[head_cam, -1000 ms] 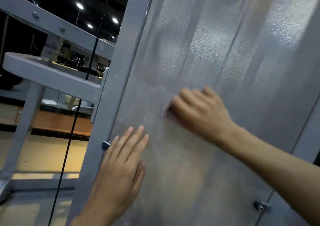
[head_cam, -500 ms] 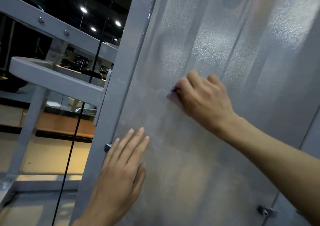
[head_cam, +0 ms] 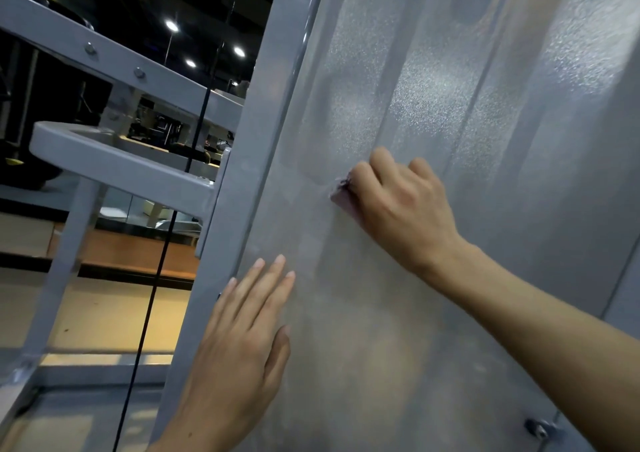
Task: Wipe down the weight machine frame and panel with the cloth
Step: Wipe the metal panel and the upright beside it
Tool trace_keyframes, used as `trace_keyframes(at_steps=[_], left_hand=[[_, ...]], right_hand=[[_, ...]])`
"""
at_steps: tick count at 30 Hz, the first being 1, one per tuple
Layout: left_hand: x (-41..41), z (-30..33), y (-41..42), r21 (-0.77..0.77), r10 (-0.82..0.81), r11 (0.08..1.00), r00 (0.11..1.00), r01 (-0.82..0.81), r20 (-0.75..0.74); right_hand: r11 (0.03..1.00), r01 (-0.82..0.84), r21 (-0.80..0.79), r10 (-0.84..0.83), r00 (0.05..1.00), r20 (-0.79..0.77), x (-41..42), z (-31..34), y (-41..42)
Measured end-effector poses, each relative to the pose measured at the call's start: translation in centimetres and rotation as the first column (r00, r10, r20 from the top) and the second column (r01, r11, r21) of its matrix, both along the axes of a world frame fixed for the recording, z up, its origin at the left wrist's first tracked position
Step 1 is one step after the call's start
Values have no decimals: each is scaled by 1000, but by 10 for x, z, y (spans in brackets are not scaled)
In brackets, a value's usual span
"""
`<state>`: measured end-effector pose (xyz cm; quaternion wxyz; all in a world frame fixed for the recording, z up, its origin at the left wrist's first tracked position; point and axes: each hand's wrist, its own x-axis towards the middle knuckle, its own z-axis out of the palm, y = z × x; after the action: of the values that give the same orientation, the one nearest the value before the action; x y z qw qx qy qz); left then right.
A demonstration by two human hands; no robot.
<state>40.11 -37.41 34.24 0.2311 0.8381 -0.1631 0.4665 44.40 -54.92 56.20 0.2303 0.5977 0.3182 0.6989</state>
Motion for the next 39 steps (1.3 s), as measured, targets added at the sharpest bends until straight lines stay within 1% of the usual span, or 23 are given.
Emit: trace_keyframes(at_steps=[2, 5, 7, 8, 9, 12, 13, 14, 16, 18, 20, 21, 22, 25, 26, 28, 31, 33, 34, 35, 37, 38, 39], left_hand=[[2, -1, 2, -3, 6, 1000, 1000, -6, 1], [3, -1, 3, -5, 9, 1000, 1000, -9, 5], [2, 1, 3, -8, 2, 1000, 1000, -2, 14], [2, 1, 4, -11, -2, 1000, 1000, 2, 21], [1, 1, 5, -12, -3, 1000, 1000, 3, 22], [1, 0, 8, 0, 16, 1000, 1000, -16, 2], [2, -1, 9, 6, 25, 1000, 1000, -25, -4], [2, -1, 10, 11, 29, 1000, 1000, -28, -8], [3, -2, 11, 9, 30, 1000, 1000, -30, -8], [4, -2, 10, 7, 31, 999, 1000, -31, -3], [4, -1, 10, -5, 15, 1000, 1000, -15, 15], [4, -1, 10, -11, 7, 1000, 1000, -6, 26], [5, -1, 11, -16, 2, 1000, 1000, -1, 31], [6, -2, 12, -28, 11, 1000, 1000, -11, 27], [7, -2, 13, -31, 14, 999, 1000, -13, 24], [8, -2, 13, -41, 11, 999, 1000, -10, 23], [9, -2, 13, -54, 14, 998, 999, -12, 32], [7, -2, 15, -59, 12, 998, 999, -10, 34], [7, -1, 16, -60, 12, 998, 999, -10, 36], [7, -1, 17, -60, 14, 998, 999, -11, 38], [7, -3, 20, -63, 24, 998, 999, -22, 35], [8, -3, 22, -64, 32, 997, 999, -30, 31], [8, -4, 23, -63, 35, 997, 999, -33, 30]], right_hand=[[998, -27, -61, 23, 998, -67, 1, -26, 5], [947, -51, -316, 1, 988, -157, -2, -74, 6], [926, -40, -375, -17, 989, -147, -2, -67, 5], [936, -33, -352, -11, 992, -122, 1, -52, 5], [958, -25, -286, 0, 996, -86, 3, -34, 6], [999, -29, 14, 29, 1000, 9, 5, 10, 12], [998, -34, 48, 33, 999, 11, 6, 9, 14], [999, -39, 30, 39, 999, -8, 7, 0, 17], [991, -60, -118, 49, 995, -92, 7, -38, 21], [950, -72, -304, 22, 986, -162, 4, -73, 19], [917, -61, -393, -7, 985, -170, 2, -72, 16], [924, -50, -378, -4, 990, -142, 4, -59, 16], [947, -36, -319, 4, 995, -103, 6, -42, 17], [999, -43, -13, 43, 999, 4, 8, 10, 22], [998, -52, 35, 52, 999, 8, 9, 12, 25], [997, -72, -13, 72, 997, -36, 11, -10, 29], [955, -87, -284, 45, 987, -151, 9, -61, 31], [927, -80, -367, 29, 989, -142, 9, -57, 29], [935, -74, -348, 37, 993, -111, 10, -42, 29], [956, -68, -286, 49, 996, -71, 12, -24, 29], [995, -70, -72, 70, 998, 5, 12, 14, 30], [997, -74, 21, 74, 997, 21, 12, 23, 31], [995, -77, 61, 76, 997, 21, 13, 23, 32]])
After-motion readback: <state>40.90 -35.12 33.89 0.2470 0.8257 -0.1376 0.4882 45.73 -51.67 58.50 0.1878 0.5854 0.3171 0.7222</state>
